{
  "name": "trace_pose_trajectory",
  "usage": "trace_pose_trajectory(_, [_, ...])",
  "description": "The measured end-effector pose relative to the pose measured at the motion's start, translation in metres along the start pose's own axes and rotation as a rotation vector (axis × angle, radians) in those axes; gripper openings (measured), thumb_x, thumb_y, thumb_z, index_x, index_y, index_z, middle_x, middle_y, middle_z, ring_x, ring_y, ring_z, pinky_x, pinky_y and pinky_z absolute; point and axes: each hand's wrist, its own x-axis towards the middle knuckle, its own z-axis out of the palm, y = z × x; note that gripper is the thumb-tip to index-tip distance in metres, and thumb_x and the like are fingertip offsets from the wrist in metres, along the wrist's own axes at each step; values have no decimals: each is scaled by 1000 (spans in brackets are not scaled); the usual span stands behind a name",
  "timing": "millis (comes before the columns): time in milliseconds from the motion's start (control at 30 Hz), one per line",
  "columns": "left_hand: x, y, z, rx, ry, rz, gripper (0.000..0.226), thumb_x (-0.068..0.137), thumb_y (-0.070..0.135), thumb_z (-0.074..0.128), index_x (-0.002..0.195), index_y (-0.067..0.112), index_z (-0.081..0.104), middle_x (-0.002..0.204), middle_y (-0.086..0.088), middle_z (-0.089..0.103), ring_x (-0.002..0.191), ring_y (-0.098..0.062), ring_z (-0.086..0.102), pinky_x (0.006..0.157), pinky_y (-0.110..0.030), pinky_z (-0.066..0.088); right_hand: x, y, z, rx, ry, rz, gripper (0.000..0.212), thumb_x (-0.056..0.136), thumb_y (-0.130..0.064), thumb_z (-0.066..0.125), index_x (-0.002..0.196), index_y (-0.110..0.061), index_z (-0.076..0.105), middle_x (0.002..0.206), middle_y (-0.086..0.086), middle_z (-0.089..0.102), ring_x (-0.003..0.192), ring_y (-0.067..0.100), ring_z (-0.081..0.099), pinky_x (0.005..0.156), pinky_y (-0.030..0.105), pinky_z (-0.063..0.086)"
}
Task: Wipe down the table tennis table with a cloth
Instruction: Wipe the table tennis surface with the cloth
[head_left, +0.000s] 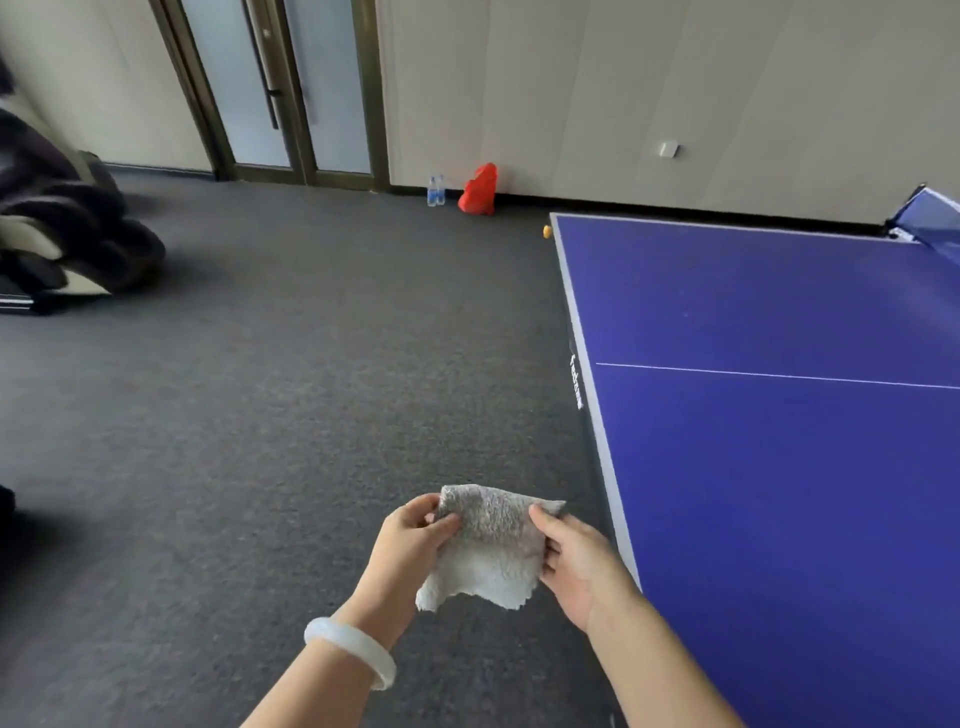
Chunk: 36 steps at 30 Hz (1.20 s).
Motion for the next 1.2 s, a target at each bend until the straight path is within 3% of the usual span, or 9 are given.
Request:
trace_pose_trajectory(100, [46,25,1,18,-94,-13,9,92,2,60,92,-1,69,78,-10,63,70,-19,59,63,-28,46,19,-26,12,-33,77,-103,12,95,-13,63,104,-11,72,100,5,76,96,21,69,86,36,52])
trace_pose_trajectory(333, [158,77,32,67,-153,28,20,95,12,61,88,-8,61,78,-11,51,76,-23,47,75,-37,37,105,-98,16,-31,176,-247,10,93,-15,67,99,-11,74,99,4,76,91,20,67,80,32,48])
trace_pose_trajectory(433, [211,101,52,114,-158,49,14,95,9,61,84,-1,62,77,-11,50,76,-23,45,76,-37,36,149,-139,15,-18,179,-264,6,91,-15,69,94,-12,74,94,2,76,84,16,68,79,31,48])
trace_pose_trajectory(500, [244,116,66,146,-174,44,14,95,6,60,83,-1,63,74,-11,52,74,-22,46,74,-37,38,174,-164,13,-28,180,-268,6,91,-15,70,94,-12,74,91,0,77,81,14,69,74,28,50])
trace_pose_trajectory(733, [351,160,117,199,-247,46,8,93,1,60,89,-3,66,75,-6,64,72,-18,57,74,-33,46,248,-243,6,11,221,-284,12,91,-7,68,101,-9,73,95,5,77,87,20,71,82,33,54])
trace_pose_trajectory(900, [438,182,150,200,-392,-2,11,93,0,61,97,3,70,83,-10,72,72,-18,66,73,-34,53,303,-280,10,89,297,-288,15,91,0,64,102,-5,73,96,11,77,78,17,73,60,23,53])
trace_pose_trajectory(1033, [515,203,176,242,-581,-12,26,93,-4,59,106,16,70,81,-6,75,67,-12,68,57,-22,52,346,-306,22,198,369,-323,23,93,5,56,106,-6,71,102,18,73,86,26,69,71,33,49])
trace_pose_trajectory(1133, [572,213,196,447,-710,40,44,93,-3,57,112,36,63,85,-8,75,73,-15,67,70,-35,56,372,-321,33,209,512,-334,25,92,6,54,104,-10,70,96,14,71,80,24,61,63,32,38])
trace_pose_trajectory(1200, [601,217,213,556,-812,77,50,93,-4,54,120,38,61,86,-12,72,79,-22,64,83,-44,53,385,-329,37,218,607,-340,27,91,6,54,102,-13,71,91,8,73,71,19,63,52,26,39])
